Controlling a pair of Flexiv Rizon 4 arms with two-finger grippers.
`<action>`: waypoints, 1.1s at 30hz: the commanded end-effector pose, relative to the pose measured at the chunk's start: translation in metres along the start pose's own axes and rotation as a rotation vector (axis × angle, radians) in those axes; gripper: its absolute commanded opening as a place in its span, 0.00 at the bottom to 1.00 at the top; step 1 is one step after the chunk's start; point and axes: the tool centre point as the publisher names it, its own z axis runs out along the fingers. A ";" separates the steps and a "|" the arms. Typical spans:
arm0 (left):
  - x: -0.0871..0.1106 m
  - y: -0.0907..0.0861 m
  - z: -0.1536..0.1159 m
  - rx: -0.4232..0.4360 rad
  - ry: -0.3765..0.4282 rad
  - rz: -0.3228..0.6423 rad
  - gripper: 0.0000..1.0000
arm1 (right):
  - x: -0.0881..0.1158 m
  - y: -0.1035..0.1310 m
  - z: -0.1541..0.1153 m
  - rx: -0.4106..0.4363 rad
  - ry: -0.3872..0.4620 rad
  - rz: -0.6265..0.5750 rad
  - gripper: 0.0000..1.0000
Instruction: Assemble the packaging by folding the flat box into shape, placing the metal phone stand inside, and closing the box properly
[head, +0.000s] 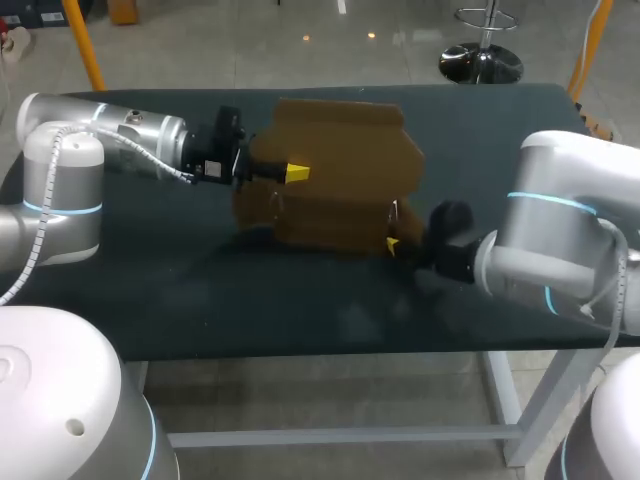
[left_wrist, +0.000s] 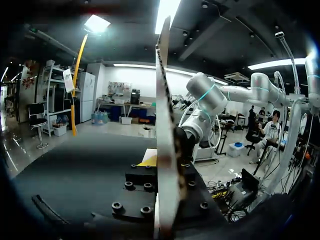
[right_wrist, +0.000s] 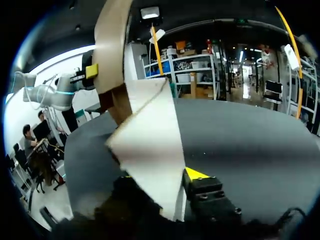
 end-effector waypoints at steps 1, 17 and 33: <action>-0.001 0.003 0.002 0.001 0.003 0.000 0.00 | 0.008 -0.004 0.004 -0.031 -0.148 -0.005 0.44; -0.001 0.003 0.002 0.001 0.003 0.000 0.00 | -0.003 -0.015 -0.016 -0.027 -0.235 -0.012 0.56; -0.001 0.003 0.002 0.001 0.003 0.000 0.00 | -0.021 -0.020 -0.015 -0.070 -0.151 -0.058 0.59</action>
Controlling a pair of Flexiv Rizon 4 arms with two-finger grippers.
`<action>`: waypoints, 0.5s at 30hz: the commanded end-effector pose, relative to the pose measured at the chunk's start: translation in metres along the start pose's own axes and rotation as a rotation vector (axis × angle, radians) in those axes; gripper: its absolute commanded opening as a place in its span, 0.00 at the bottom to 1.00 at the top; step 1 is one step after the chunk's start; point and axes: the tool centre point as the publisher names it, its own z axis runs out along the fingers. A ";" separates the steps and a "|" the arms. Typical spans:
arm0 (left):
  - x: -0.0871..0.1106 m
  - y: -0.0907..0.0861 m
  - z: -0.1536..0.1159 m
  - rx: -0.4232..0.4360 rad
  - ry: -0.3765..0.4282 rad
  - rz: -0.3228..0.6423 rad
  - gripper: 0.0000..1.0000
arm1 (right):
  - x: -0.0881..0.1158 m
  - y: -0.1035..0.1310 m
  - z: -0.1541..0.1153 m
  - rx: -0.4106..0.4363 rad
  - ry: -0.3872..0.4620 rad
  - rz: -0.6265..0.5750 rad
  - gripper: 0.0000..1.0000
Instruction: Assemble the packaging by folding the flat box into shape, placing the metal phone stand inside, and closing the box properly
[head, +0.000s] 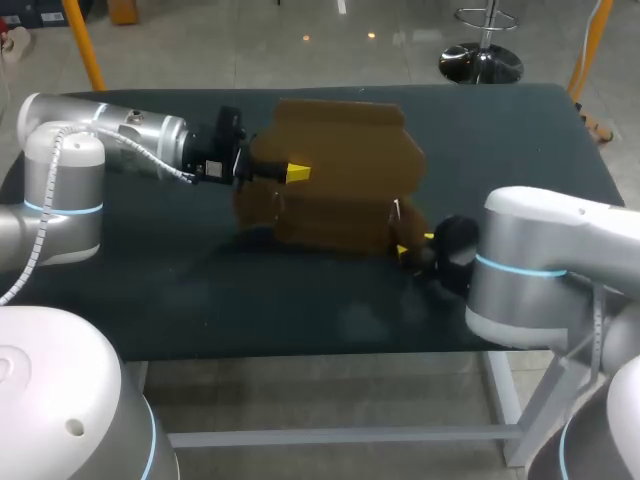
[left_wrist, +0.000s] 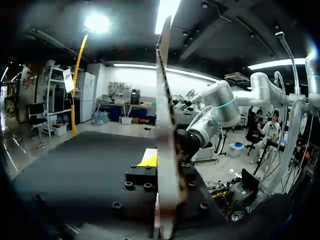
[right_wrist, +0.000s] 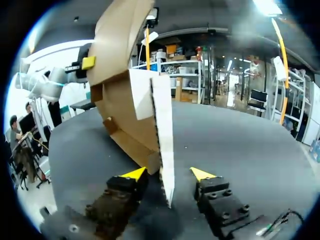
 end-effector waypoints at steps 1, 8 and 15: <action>-0.001 0.003 0.001 0.001 0.003 0.000 0.00 | -0.003 -0.006 0.000 -0.037 0.030 0.003 0.58; -0.001 0.003 0.001 0.001 0.003 0.000 0.00 | -0.007 -0.007 0.000 -0.046 0.054 0.004 0.60; -0.001 0.003 0.001 0.001 0.003 0.000 0.00 | -0.010 -0.012 0.000 -0.049 0.080 0.015 0.59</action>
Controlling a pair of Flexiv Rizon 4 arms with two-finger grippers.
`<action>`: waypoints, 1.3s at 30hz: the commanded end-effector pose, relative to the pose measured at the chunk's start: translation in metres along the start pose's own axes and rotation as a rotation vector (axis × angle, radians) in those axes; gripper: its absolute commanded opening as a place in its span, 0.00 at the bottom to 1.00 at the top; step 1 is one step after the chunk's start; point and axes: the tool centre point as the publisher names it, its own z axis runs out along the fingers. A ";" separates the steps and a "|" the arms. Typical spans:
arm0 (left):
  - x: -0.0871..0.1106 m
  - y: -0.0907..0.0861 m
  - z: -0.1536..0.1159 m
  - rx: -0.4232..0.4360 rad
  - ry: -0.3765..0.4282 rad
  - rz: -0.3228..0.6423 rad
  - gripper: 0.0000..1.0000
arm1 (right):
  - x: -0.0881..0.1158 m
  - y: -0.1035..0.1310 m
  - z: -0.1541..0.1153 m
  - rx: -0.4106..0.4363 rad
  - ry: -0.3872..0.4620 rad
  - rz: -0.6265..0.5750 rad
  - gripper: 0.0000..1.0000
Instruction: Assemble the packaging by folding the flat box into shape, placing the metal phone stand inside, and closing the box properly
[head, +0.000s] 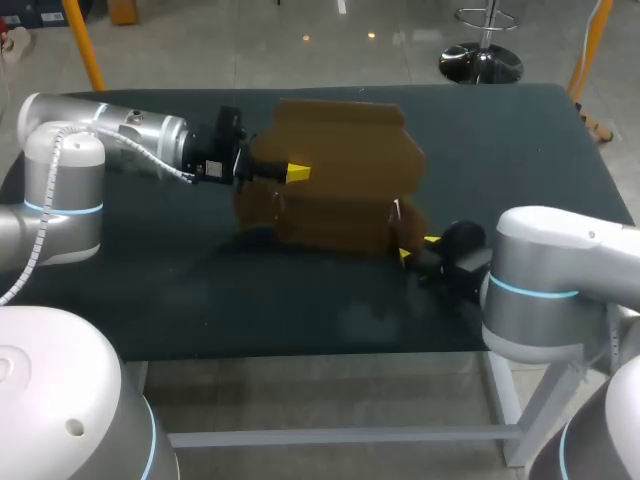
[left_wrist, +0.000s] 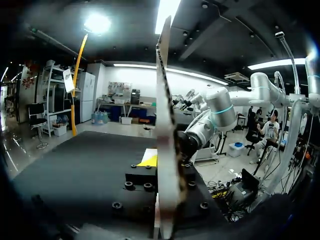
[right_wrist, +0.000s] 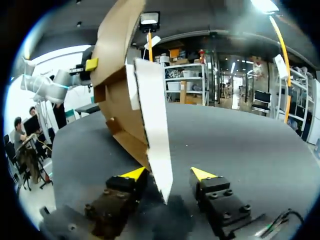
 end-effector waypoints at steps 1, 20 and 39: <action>-0.001 0.001 0.000 -0.001 0.000 0.002 0.00 | -0.005 -0.003 -0.003 -0.011 0.031 0.005 0.60; -0.012 0.006 0.001 0.007 -0.073 0.008 0.00 | -0.008 -0.001 -0.003 -0.011 0.043 0.003 0.56; -0.011 0.012 -0.003 0.025 -0.074 0.030 0.00 | -0.005 0.001 -0.003 -0.008 0.044 -0.007 0.56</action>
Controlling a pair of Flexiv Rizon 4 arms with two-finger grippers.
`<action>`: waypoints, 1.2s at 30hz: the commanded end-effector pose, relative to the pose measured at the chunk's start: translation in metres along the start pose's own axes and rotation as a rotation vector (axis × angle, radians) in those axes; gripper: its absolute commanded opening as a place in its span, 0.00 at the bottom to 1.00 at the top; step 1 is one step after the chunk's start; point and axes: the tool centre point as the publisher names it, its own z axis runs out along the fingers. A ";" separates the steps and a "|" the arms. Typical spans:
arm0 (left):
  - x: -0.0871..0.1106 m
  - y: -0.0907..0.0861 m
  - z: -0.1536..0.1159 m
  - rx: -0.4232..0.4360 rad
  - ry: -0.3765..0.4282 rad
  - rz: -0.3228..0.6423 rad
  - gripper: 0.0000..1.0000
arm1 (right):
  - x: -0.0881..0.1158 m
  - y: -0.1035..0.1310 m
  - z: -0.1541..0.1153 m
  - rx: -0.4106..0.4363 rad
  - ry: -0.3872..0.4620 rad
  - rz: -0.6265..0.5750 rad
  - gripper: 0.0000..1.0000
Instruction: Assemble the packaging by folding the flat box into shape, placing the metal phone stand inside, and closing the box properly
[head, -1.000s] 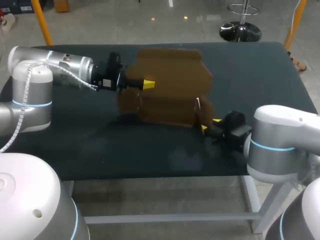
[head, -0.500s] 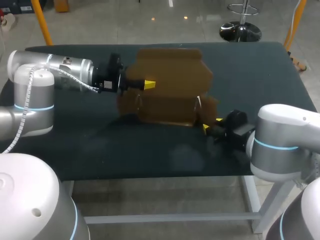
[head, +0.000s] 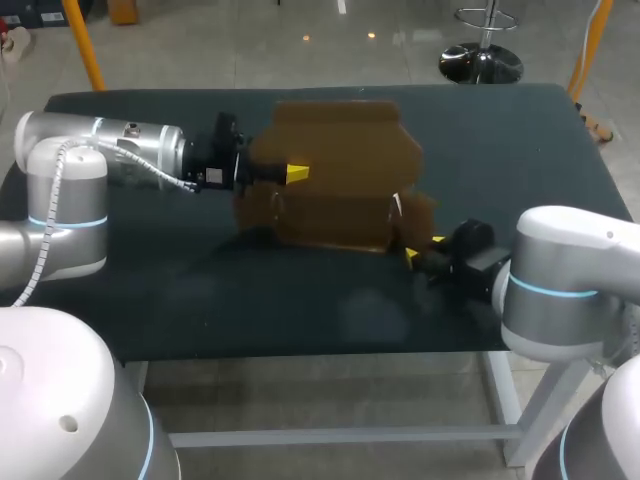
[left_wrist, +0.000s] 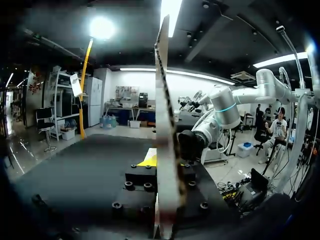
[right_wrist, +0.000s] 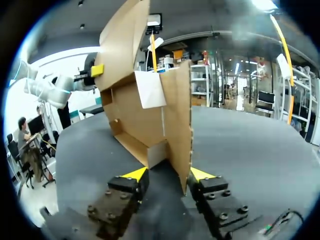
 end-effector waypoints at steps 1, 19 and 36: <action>0.000 0.003 -0.001 -0.003 0.006 0.001 0.00 | 0.001 0.001 0.001 0.004 -0.001 -0.002 0.56; 0.000 0.003 -0.001 -0.003 0.006 0.001 0.00 | 0.004 0.009 0.001 -0.022 -0.017 -0.023 0.53; 0.000 0.003 -0.001 -0.003 0.006 0.001 0.00 | 0.033 0.016 0.005 -0.035 0.019 -0.067 0.54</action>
